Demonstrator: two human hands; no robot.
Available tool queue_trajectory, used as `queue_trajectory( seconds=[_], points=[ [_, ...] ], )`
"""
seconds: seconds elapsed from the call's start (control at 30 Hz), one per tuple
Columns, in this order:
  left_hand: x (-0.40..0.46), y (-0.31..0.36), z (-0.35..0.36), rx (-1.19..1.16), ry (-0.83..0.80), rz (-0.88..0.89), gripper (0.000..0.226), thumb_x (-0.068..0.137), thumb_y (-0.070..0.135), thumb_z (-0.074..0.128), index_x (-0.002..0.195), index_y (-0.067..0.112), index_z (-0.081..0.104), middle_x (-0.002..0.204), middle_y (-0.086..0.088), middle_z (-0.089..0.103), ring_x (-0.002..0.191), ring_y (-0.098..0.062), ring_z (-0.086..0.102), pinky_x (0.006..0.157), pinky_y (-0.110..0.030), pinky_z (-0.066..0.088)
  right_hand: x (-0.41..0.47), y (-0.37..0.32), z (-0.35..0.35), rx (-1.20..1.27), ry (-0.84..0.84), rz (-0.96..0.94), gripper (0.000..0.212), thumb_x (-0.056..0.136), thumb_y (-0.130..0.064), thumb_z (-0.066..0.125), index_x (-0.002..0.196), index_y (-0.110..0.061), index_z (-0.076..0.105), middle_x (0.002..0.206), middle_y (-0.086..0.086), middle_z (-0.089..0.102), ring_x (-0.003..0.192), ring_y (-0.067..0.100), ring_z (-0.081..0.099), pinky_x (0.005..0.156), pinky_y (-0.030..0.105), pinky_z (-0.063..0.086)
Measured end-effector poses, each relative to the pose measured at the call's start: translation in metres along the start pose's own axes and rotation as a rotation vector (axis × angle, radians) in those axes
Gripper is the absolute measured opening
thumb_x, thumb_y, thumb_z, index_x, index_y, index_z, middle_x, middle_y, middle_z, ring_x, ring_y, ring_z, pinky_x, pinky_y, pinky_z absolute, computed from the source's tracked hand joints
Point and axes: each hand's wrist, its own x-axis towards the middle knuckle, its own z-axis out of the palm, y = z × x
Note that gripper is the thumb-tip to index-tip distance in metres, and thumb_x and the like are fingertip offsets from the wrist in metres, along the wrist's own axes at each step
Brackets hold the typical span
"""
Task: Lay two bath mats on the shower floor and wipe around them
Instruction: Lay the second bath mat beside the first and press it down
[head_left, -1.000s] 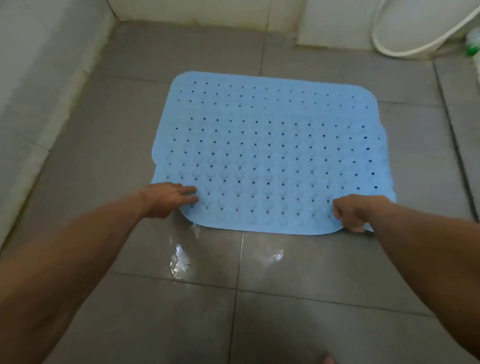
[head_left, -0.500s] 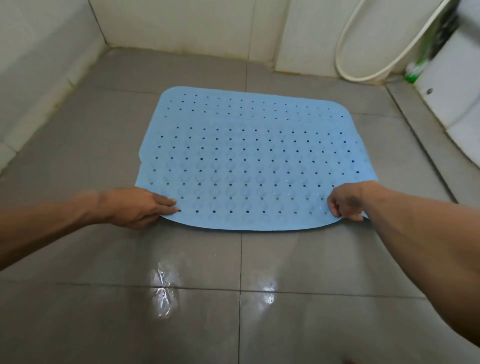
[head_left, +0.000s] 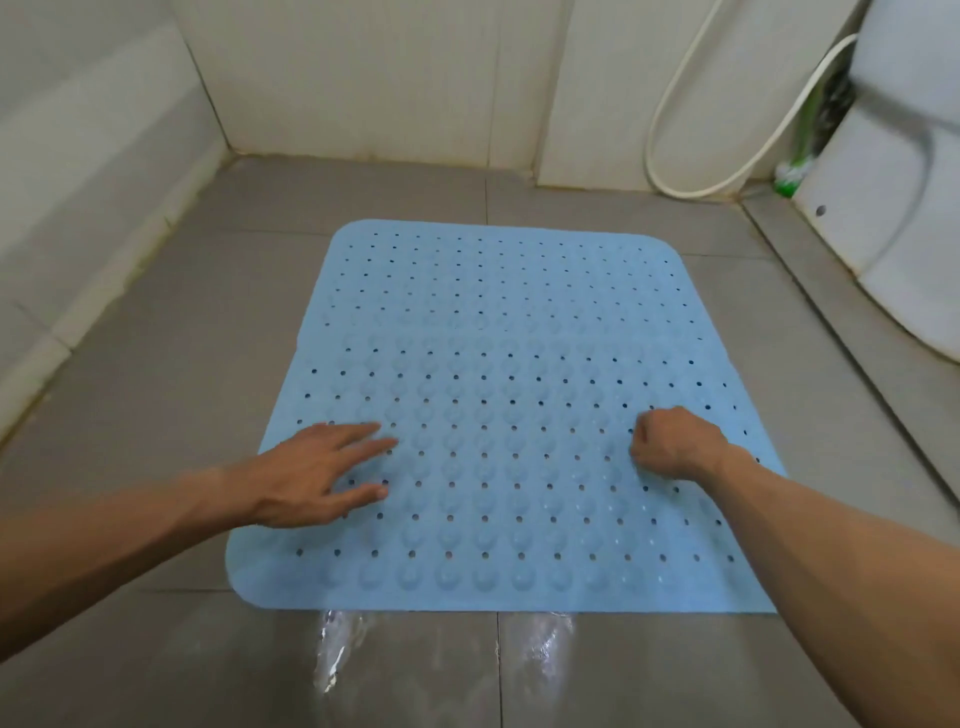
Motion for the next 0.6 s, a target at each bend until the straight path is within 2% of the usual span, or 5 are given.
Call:
queue_trajectory(
  seconds=[0.03, 0.1, 0.17, 0.23, 0.6],
  points=[
    [0.018, 0.002, 0.006, -0.001, 0.01, -0.094, 0.081, 0.084, 0.08, 0.019, 0.152, 0.041, -0.002, 0.163, 0.001, -0.002, 0.15, -0.018, 0.005, 0.122, -0.04, 0.004, 0.007, -0.004, 0.004, 0.073, 0.145, 0.003, 0.026, 0.094, -0.033, 0.045, 0.113, -0.019, 0.057, 0.127, 0.011, 0.056, 0.11, 0.027, 0.054, 0.09, 0.038, 0.049],
    [0.05, 0.009, 0.017, -0.039, 0.003, -0.269, 0.093, 0.08, 0.084, 0.018, 0.151, 0.035, -0.017, 0.159, -0.002, -0.024, 0.149, -0.023, -0.014, 0.12, -0.05, -0.007, 0.021, -0.013, 0.014, 0.156, 0.149, -0.003, 0.048, 0.096, -0.05, 0.041, 0.141, -0.034, 0.039, 0.152, 0.006, 0.031, 0.142, 0.028, 0.025, 0.111, 0.052, 0.029],
    [0.075, 0.012, 0.025, -0.103, 0.008, -0.375, 0.095, 0.079, 0.085, 0.017, 0.148, 0.035, -0.024, 0.154, 0.001, -0.036, 0.145, -0.025, -0.025, 0.116, -0.055, -0.015, 0.033, -0.025, 0.029, 0.184, 0.066, 0.014, 0.06, 0.095, -0.066, 0.028, 0.151, -0.05, 0.014, 0.164, -0.005, -0.002, 0.151, 0.026, -0.008, 0.116, 0.063, 0.004],
    [0.087, 0.012, 0.033, -0.137, -0.005, -0.396, 0.092, 0.078, 0.086, 0.013, 0.146, 0.039, -0.026, 0.152, 0.005, -0.04, 0.143, -0.025, -0.03, 0.114, -0.057, -0.018, 0.042, -0.033, 0.046, 0.212, 0.05, 0.025, 0.063, 0.092, -0.072, 0.013, 0.15, -0.055, -0.005, 0.163, -0.009, -0.022, 0.15, 0.027, -0.023, 0.114, 0.068, -0.007],
    [0.048, 0.032, 0.072, -0.115, 0.082, -0.357, 0.08, 0.08, 0.084, 0.007, 0.141, 0.047, -0.03, 0.148, 0.013, -0.044, 0.137, -0.018, -0.042, 0.112, -0.056, -0.023, 0.0, -0.031, 0.107, 0.241, 0.22, 0.054, 0.063, 0.091, -0.074, 0.004, 0.148, -0.054, -0.014, 0.162, -0.009, -0.024, 0.148, 0.026, -0.028, 0.113, 0.068, -0.013]
  ],
)
